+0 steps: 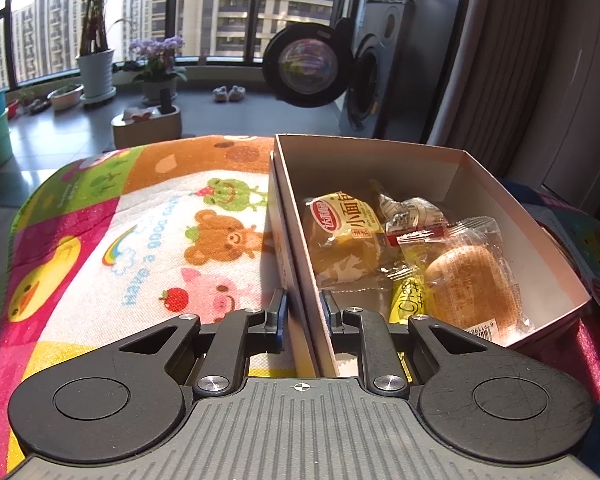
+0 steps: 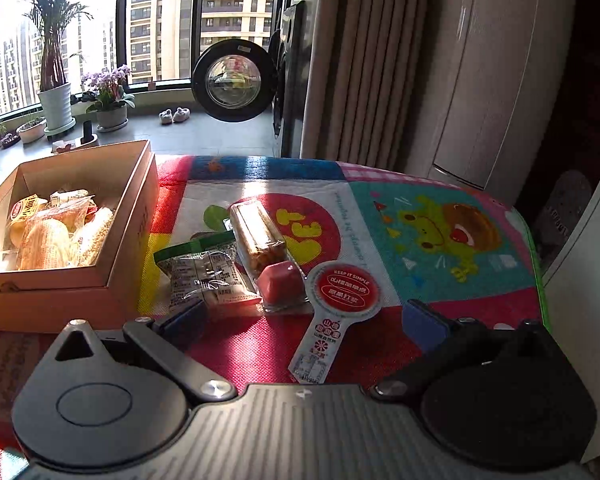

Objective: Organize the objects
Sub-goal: 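Move the right gripper back over the mat toward the biscuit tube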

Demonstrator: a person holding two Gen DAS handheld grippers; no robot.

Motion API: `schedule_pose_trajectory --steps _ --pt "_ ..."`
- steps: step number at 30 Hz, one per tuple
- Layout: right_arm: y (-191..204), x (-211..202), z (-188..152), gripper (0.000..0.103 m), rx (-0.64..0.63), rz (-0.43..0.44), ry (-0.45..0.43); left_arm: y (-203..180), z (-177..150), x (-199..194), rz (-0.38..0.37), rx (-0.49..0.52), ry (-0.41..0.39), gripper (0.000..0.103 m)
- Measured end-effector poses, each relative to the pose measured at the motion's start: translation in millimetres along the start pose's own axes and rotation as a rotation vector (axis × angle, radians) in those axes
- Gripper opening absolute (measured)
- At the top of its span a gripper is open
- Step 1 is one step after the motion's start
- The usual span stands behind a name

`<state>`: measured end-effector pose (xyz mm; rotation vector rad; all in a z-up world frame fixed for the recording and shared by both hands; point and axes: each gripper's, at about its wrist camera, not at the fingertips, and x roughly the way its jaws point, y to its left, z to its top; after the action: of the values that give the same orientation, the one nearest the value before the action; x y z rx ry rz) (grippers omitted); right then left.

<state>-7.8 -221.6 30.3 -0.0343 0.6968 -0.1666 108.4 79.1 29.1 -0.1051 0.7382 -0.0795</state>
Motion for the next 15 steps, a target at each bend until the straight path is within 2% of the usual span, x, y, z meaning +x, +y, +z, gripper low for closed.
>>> schedule_pose_trajectory --steps 5,8,15 --pt "-11.4 1.4 -15.0 0.103 0.096 -0.024 -0.013 0.2 0.3 0.0 0.002 0.003 0.001 0.018" --pt "-12.3 7.4 -16.0 0.103 0.097 0.018 0.051 0.1 0.4 0.0 0.003 0.004 0.001 0.018" --pt "-2.5 15.0 -27.9 0.103 0.093 0.076 0.139 -0.3 0.4 0.2 0.003 0.003 0.001 0.018"
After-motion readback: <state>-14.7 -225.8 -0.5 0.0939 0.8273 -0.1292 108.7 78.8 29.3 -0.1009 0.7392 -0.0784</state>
